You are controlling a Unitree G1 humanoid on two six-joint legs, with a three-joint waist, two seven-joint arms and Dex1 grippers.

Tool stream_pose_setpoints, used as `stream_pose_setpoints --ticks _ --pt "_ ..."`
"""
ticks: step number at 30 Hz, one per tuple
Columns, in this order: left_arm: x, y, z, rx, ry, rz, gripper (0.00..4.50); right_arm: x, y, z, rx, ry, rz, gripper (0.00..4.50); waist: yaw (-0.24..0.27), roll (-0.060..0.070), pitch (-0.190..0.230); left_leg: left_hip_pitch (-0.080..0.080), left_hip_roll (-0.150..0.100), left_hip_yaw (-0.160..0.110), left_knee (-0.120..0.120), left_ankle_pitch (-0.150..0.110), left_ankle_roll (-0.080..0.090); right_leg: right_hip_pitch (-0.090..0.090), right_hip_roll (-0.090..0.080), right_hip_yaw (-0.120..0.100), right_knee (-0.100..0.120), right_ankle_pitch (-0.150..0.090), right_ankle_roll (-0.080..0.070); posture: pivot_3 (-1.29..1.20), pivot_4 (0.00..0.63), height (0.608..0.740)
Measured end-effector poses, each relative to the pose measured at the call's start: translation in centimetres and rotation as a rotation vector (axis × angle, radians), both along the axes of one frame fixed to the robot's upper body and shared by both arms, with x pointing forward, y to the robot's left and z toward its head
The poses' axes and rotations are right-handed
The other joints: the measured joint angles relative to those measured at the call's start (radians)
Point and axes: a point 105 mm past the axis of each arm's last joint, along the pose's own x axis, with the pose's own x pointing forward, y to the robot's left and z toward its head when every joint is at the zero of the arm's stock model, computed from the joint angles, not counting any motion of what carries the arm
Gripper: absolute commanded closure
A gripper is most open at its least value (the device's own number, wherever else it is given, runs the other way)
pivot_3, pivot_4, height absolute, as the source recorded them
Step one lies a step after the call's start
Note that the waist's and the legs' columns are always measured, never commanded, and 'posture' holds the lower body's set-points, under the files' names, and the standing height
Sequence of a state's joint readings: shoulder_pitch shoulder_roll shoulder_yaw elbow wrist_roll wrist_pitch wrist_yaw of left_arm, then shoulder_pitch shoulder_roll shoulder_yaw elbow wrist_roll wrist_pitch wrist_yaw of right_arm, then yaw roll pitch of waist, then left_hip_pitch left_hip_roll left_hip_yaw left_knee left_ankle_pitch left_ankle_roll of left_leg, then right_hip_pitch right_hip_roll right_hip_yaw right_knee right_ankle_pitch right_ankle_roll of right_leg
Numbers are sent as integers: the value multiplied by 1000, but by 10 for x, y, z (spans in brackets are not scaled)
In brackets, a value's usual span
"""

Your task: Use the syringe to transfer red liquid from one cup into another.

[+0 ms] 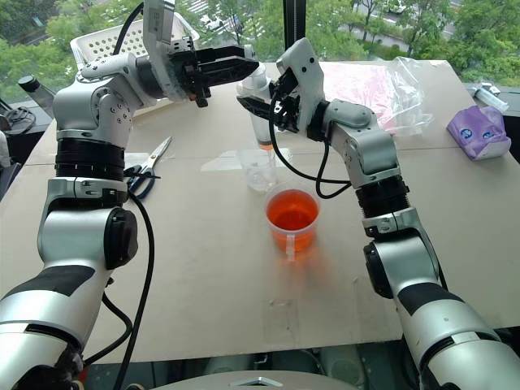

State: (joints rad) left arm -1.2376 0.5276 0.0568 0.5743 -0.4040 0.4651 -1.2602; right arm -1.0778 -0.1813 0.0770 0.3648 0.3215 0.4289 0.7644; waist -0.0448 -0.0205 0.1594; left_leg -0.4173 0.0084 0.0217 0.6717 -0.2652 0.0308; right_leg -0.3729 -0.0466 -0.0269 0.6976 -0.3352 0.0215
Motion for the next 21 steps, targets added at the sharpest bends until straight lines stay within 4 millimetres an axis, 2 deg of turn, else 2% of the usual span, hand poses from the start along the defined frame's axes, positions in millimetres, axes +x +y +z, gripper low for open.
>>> stream_pose_setpoints --ticks 6,12,21 --pt "1 -1 -2 14 0 4 3629 1 -1 0 2 3 -2 2941 0 0 0 0 0 0 0 0 0 0 0 0 0 0 0 0 150 740" --pt "1 0 0 17 -16 10 3629 1 1 9 3 -15 2 2941 -1 0 0 0 0 0 0 0 0 0 0 0 0 0 0 0 150 740" --pt "1 1 -4 23 -1 14 3629 0 2 9 6 0 8 2941 0 0 0 0 0 0 0 0 0 0 0 0 0 0 0 0 150 740"
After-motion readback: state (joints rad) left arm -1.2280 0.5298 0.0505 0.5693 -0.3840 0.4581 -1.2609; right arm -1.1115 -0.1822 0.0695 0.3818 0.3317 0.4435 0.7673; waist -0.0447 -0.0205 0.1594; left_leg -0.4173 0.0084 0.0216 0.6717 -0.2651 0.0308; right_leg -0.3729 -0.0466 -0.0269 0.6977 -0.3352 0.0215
